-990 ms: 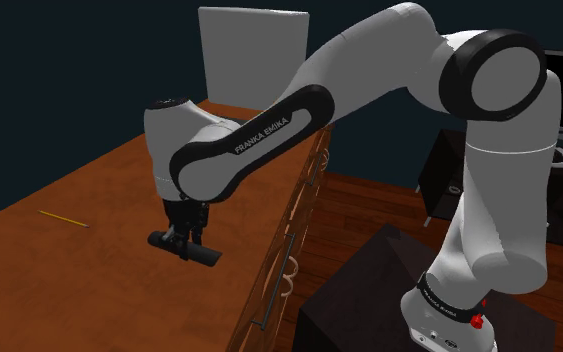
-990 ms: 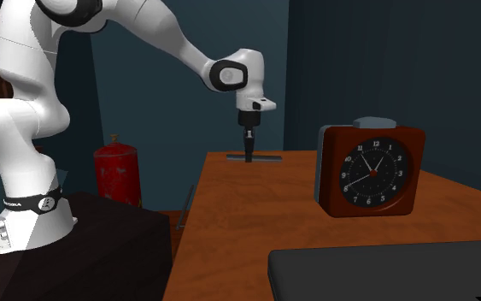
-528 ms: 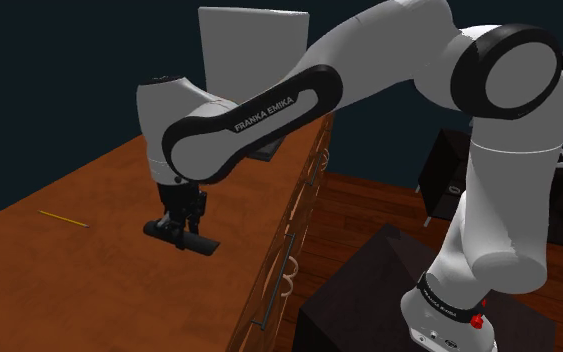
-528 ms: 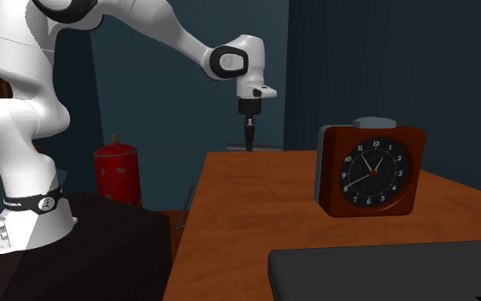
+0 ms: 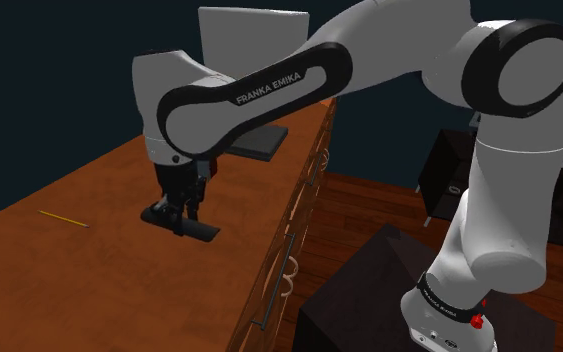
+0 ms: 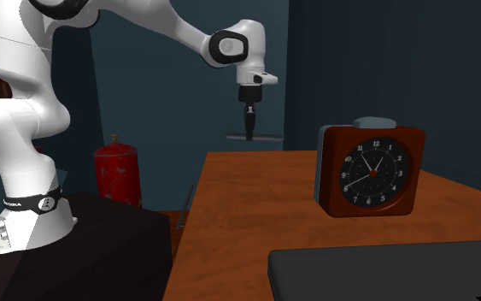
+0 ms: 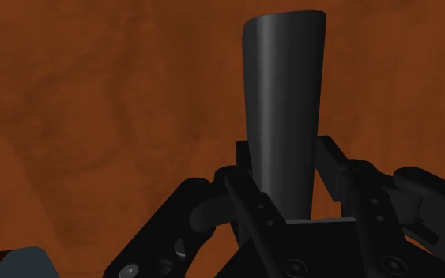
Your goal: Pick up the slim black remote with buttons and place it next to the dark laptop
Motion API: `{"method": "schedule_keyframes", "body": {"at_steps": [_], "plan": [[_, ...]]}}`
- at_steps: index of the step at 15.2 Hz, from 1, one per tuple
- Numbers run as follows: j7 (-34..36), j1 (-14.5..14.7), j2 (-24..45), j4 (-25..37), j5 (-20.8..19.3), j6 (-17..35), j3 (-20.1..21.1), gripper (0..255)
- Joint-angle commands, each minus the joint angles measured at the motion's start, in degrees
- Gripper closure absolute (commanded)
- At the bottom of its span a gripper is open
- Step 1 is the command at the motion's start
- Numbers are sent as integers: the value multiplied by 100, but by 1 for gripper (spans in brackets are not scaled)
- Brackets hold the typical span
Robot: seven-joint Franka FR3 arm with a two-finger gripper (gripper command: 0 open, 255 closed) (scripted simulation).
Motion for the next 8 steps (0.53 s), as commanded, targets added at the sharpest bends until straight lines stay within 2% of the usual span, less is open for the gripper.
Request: {"method": "schedule_keyframes", "body": {"at_steps": [1, 8], "plan": [[-205, -132, -24, 21, 30, -52, -64, 255], [-1068, -675, 86, 222, 76, -190, -367, 255]]}}
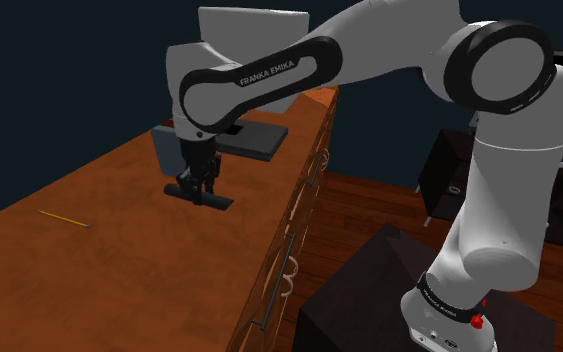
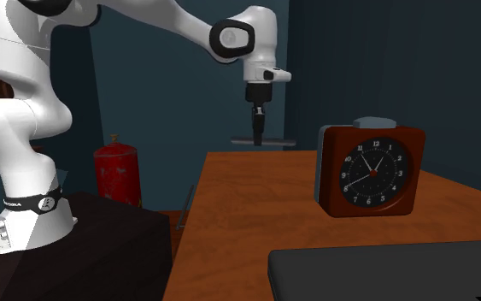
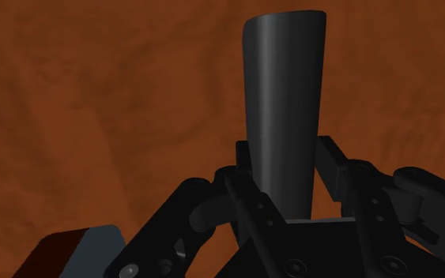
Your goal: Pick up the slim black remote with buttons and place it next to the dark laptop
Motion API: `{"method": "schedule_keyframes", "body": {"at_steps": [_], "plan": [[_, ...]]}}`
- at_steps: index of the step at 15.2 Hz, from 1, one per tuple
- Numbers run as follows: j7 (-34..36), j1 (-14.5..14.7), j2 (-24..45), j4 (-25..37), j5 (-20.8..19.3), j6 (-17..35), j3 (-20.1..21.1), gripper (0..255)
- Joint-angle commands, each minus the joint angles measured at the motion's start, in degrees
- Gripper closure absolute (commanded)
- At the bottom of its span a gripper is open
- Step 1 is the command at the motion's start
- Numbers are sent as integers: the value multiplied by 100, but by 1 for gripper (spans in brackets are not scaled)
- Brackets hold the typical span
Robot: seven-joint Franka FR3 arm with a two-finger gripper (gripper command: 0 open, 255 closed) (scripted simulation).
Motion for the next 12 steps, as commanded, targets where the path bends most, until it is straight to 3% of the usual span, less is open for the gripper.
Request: {"method": "schedule_keyframes", "body": {"at_steps": [1, 12], "plan": [[-260, -155, 83, 154, -2, -89, -93, 255], [-1445, -874, 832, 1306, -79, -574, -534, 255]]}}
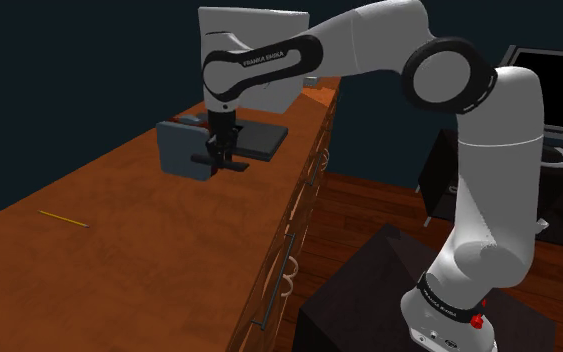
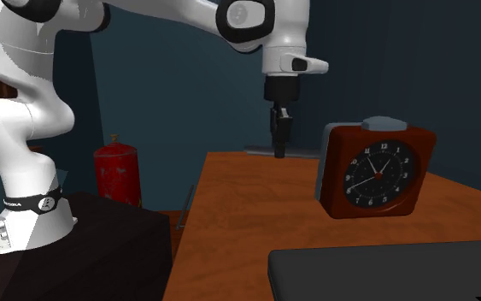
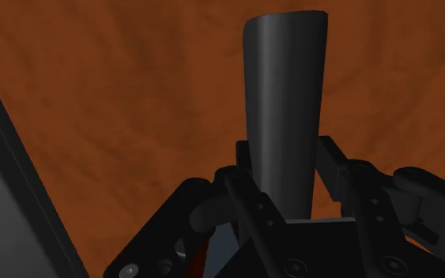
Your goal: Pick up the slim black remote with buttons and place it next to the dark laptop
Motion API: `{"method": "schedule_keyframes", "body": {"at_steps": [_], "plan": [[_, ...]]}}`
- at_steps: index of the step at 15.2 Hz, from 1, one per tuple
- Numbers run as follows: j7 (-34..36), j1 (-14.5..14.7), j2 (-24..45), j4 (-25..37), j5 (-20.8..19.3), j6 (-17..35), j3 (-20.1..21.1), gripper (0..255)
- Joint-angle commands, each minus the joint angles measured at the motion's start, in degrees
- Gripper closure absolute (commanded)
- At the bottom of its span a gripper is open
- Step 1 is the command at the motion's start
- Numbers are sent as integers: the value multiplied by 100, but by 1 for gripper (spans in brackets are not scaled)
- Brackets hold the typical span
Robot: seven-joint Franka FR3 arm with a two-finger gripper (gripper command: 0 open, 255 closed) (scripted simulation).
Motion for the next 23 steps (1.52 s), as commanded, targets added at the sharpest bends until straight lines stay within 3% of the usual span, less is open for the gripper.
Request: {"method": "schedule_keyframes", "body": {"at_steps": [1, 6, 10, 23], "plan": [[-181, -104, 173, 256, -20, -97, -64, 255], [-654, -368, 789, 1239, -84, -495, -232, 255], [-1029, -546, 1504, 2423, -146, -985, -359, 255], [-1049, -587, 1621, 1609, -166, -59, -381, 255]]}}
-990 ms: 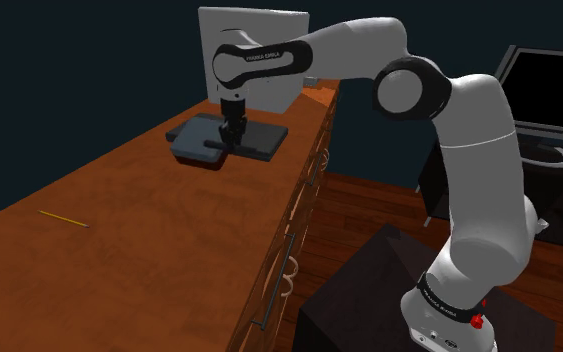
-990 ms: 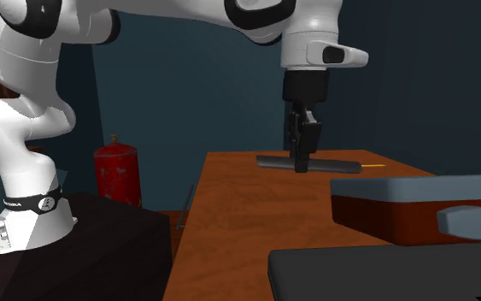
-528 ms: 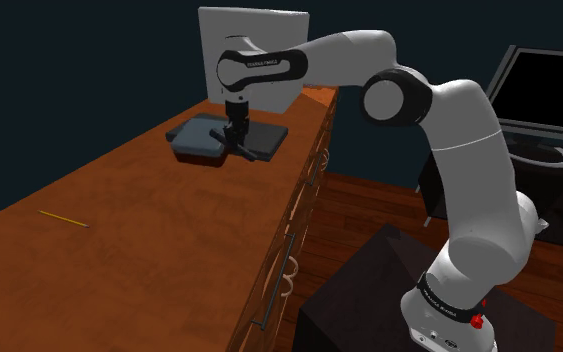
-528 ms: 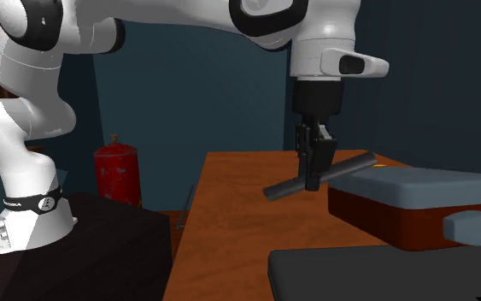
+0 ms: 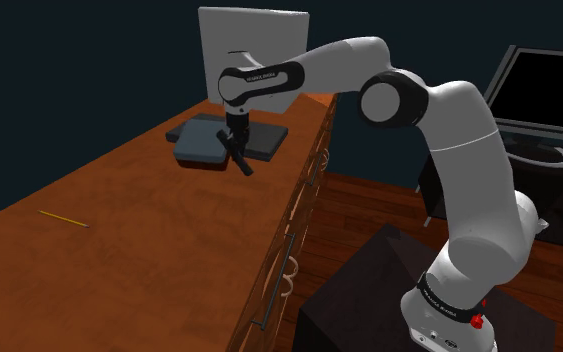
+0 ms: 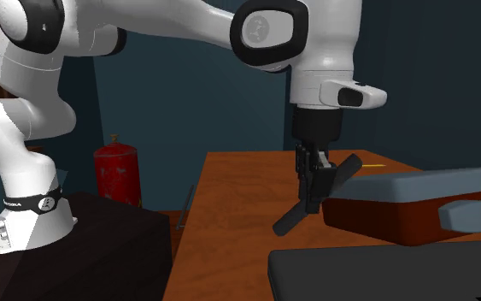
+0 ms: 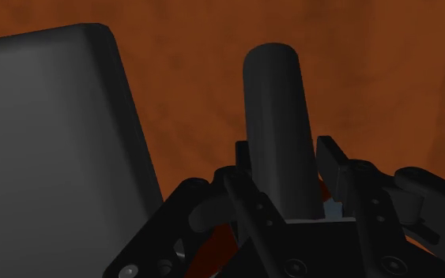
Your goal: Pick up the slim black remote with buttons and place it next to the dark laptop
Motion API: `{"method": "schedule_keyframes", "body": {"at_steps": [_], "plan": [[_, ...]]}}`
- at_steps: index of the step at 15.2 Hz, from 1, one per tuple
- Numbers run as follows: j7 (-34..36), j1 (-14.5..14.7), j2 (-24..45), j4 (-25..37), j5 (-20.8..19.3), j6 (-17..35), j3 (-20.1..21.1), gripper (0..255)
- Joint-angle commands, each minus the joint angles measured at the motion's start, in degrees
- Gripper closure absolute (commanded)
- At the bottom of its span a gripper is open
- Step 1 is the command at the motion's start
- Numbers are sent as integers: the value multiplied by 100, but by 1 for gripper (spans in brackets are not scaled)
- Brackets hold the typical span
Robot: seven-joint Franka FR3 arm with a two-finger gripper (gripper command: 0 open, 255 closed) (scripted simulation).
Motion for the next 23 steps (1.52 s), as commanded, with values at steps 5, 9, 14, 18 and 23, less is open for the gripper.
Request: {"method": "schedule_keyframes", "body": {"at_steps": [5, 9, 14, 18, 23], "plan": [[-3, -9, 131, -306, -20, 398, -19, 255], [-4, -9, 164, -350, -25, 474, -23, 255], [-4, -9, 164, -349, -25, 474, -23, 255], [4, 0, 173, -324, -26, 457, -22, 0], [-20, -17, 35, 20, -2, -23, -10, 0]]}}
